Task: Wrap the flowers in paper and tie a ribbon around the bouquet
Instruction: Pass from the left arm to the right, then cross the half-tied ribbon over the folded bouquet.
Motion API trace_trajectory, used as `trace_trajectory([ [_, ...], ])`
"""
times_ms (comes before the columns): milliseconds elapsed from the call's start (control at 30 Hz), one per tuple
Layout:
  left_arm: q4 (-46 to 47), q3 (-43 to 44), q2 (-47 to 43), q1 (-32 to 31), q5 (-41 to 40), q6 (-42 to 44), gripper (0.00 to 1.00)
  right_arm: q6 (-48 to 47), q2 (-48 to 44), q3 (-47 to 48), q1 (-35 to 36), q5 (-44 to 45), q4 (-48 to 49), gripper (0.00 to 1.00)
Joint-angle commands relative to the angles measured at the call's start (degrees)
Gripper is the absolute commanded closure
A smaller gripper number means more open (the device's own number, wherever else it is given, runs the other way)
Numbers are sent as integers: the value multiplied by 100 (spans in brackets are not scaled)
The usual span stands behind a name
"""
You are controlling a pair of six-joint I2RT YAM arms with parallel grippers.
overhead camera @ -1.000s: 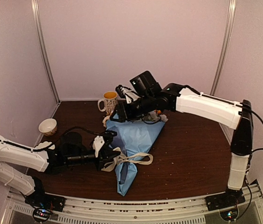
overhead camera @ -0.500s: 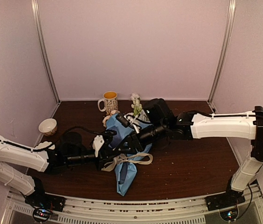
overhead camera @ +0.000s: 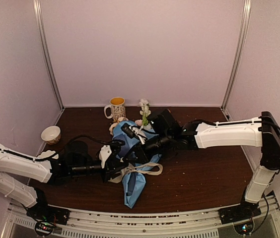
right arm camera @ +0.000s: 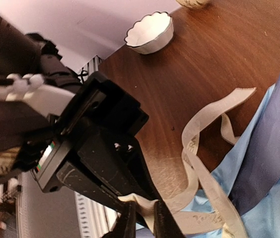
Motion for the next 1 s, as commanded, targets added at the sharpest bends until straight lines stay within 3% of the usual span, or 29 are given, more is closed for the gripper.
trace_trajectory([
  [0, 207, 185, -32, -16, 58, -30, 100, 25, -81, 71, -19, -81, 95, 100],
  [100, -138, 304, -86, -16, -5, -93, 98, 90, -250, -112, -52, 80, 205, 100],
  [200, -762, 410, -290, -16, -152, -233, 65, 192, -315, -247, -113, 215, 298, 100],
  [300, -1446, 460, -646, -16, -194, -370, 54, 252, -264, -262, -132, 236, 349, 100],
  [433, -3426, 1089, -841, 8, -776, -673, 55, 230, -188, -176, -148, 251, 215, 100],
  [533, -4357, 1263, -667, 127, -1036, -1088, 55, 247, -184, -185, -158, 268, 249, 100],
  [700, -4594, 1233, -17, 484, -565, -1344, 56, 319, -131, -179, -163, 205, 332, 100],
  [867, -4670, 1507, 414, 529, -1296, -932, 56, 345, -106, -189, -168, 130, 296, 100],
  [967, -4688, 1706, 715, 529, -1387, -610, 62, 298, -122, -184, -177, 156, 192, 100],
])
